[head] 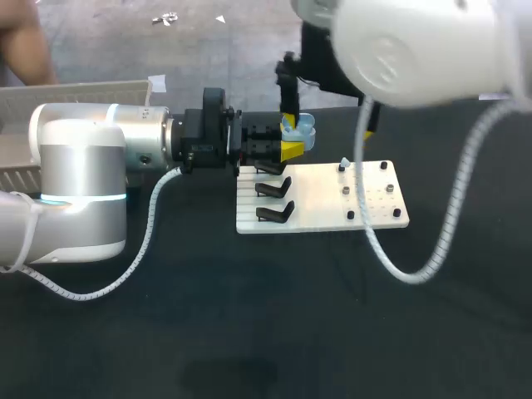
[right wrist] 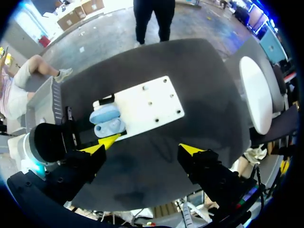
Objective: Pick up each earbud case from the left stands, insert the matching earbuds, close the lid, and place the case in the box.
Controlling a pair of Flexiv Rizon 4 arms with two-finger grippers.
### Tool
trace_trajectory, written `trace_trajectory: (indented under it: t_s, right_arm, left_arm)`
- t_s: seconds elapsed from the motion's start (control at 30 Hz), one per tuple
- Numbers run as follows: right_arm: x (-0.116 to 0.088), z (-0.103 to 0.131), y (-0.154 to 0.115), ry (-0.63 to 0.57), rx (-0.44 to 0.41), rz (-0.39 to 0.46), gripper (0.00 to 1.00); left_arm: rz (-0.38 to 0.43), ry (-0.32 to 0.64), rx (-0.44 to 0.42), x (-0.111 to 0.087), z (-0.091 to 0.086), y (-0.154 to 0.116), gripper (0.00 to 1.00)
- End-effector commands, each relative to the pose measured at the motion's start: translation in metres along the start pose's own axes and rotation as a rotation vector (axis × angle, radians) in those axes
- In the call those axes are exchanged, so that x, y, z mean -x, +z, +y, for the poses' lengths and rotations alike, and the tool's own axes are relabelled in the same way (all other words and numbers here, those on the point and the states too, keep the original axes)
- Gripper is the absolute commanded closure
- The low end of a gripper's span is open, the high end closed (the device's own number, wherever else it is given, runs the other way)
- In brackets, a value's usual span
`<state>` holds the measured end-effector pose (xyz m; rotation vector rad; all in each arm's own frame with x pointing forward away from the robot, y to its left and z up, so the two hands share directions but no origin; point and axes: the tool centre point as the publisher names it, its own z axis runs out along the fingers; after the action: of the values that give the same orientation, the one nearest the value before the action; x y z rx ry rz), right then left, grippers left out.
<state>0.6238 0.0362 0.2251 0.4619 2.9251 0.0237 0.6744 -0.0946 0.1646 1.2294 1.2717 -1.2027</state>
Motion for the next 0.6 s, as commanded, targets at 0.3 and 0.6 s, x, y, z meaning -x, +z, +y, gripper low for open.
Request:
trace_trajectory:
  t_s: [0.3,0.6]
  right_arm:
    - [-0.016,-0.03,0.007,-0.013,0.063,-0.142,0.0]
    - [-0.005,-0.038,0.01,0.002,0.141,-0.142,0.0]
  left_arm:
    - [-0.005,0.004,0.006,-0.001,-0.001,0.0,1.0]
    - [-0.005,0.004,0.006,-0.001,-0.001,0.0,1.0]
